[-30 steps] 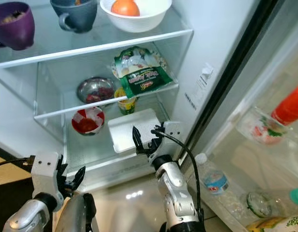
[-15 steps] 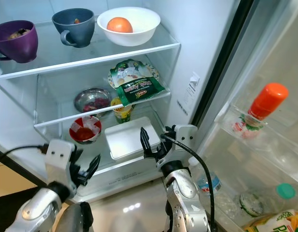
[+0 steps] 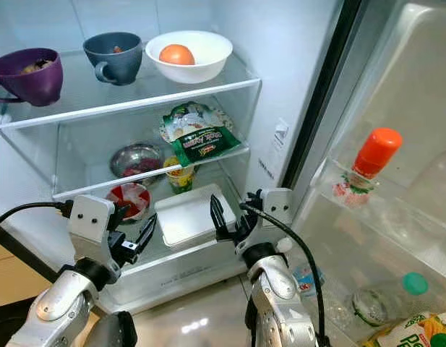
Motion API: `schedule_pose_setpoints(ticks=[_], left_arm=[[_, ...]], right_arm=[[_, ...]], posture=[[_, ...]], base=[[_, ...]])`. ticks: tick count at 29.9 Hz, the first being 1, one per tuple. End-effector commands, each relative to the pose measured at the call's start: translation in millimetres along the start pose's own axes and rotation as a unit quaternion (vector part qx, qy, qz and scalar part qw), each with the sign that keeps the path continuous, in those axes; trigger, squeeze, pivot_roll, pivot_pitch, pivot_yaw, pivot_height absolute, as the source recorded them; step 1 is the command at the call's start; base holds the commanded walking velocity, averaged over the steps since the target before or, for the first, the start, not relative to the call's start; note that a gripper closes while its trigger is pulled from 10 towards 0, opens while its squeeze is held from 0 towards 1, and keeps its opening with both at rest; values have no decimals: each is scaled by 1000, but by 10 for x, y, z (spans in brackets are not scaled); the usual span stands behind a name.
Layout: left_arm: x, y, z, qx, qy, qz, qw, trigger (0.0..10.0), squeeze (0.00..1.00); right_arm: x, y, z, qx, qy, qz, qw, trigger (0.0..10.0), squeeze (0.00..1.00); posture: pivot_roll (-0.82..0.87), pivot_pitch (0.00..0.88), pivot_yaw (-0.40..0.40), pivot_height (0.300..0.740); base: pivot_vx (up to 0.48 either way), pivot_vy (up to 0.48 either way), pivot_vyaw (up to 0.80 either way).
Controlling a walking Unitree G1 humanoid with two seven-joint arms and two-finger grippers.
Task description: Restocking fridge
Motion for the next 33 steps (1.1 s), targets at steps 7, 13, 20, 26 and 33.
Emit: schedule_pose_setpoints(ticks=[7,13,20,26,33], left_arm=[[-110,39,-36,15,6,-18,1000,10000,0],[-150,52,-65,22,6,-24,999,10000,0],[-229,78,-92,25,2,-39,999,10000,0],[-254,82,-108,26,0,-43,999,10000,0],[-286,87,-111,25,-1,-48,999,10000,0]], right_arm=[[-95,68,-61,16,-5,-23,1000,10000,0],[-188,113,-104,28,-3,-44,999,10000,0],[-271,167,-93,25,-2,-58,998,10000,0],[-295,184,-96,23,-2,-62,998,10000,0],[-333,201,-92,21,-2,-68,997,10000,0]], posture=[[-11,195,19,588],[-10,197,20,613],[-12,198,26,647],[-14,196,29,671],[-14,192,30,695]], base=[[0,0,0],[0,0,0],[0,0,0],[0,0,0],[0,0,0]])
Point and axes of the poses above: a point about 5 cm out from each wrist's last joint towards the gripper, its own y axis pointing back from the gripper into the wrist, its own x axis along the axis of the wrist's last joint, z = x × y, the point moved 1 cm from there along -y, pointing out of the wrist towards the gripper, and after that the axes turned 15 degrees about y, right-handed, at the moved point
